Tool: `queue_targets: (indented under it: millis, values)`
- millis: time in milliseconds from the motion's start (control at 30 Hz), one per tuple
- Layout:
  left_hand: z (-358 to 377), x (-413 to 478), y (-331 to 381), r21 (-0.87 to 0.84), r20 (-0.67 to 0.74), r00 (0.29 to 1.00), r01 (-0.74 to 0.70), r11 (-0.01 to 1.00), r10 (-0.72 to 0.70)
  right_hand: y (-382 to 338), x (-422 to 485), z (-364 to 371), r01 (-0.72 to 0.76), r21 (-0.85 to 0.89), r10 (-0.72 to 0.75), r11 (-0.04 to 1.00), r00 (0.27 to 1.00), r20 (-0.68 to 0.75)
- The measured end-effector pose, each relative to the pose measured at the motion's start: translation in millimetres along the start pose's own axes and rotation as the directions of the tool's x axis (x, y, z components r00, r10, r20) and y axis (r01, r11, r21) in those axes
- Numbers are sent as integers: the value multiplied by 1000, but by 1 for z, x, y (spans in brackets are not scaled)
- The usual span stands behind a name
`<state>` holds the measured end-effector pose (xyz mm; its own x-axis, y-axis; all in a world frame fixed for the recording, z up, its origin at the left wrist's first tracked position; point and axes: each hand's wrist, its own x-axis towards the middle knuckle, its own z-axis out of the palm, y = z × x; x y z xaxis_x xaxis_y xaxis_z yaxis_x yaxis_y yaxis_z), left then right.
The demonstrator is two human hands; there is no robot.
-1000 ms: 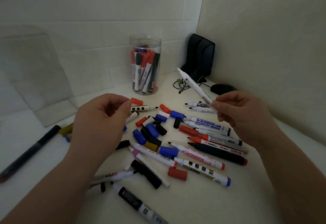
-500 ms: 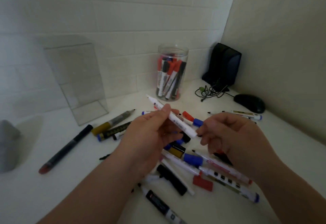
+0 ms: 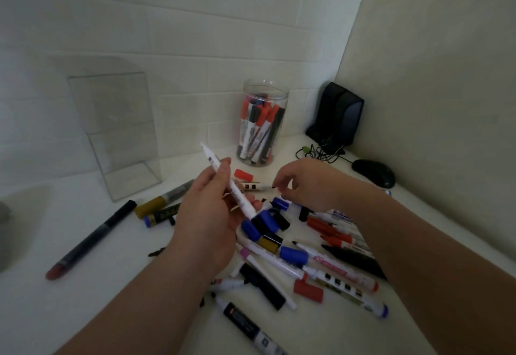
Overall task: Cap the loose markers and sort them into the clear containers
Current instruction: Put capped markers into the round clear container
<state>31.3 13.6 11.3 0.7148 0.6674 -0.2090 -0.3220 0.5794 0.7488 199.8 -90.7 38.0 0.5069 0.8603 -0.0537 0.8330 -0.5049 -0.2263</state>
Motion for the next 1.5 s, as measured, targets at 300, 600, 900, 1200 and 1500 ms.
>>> queue_targets:
  millis: [300, 600, 900, 1200, 1500]
  values:
    - [3, -11, 6, 42, 142, 987, 67, 997, -72, -15, 23, 4, -63, -215, 96, 975, 985, 147]
    - [1, -21, 0, 345, 319, 948, -129, 930, 13, -23, -38, -15, -64, 712, 255, 699, 953, -165]
    - [6, -41, -4, 657, 557, 803, -582, 479, 212, -23, -103, 1, 352, 924, 482, 150, 790, -379]
    - [2, -37, -9, 606, 652, 691, -722, 333, 311, -23, -113, -1, 340, 899, 409, 276, 805, -430]
    - [-1, -29, -7, 604, 726, 613, -785, 138, 312, -20, -126, -14, 182, 779, 213, 599, 902, -375]
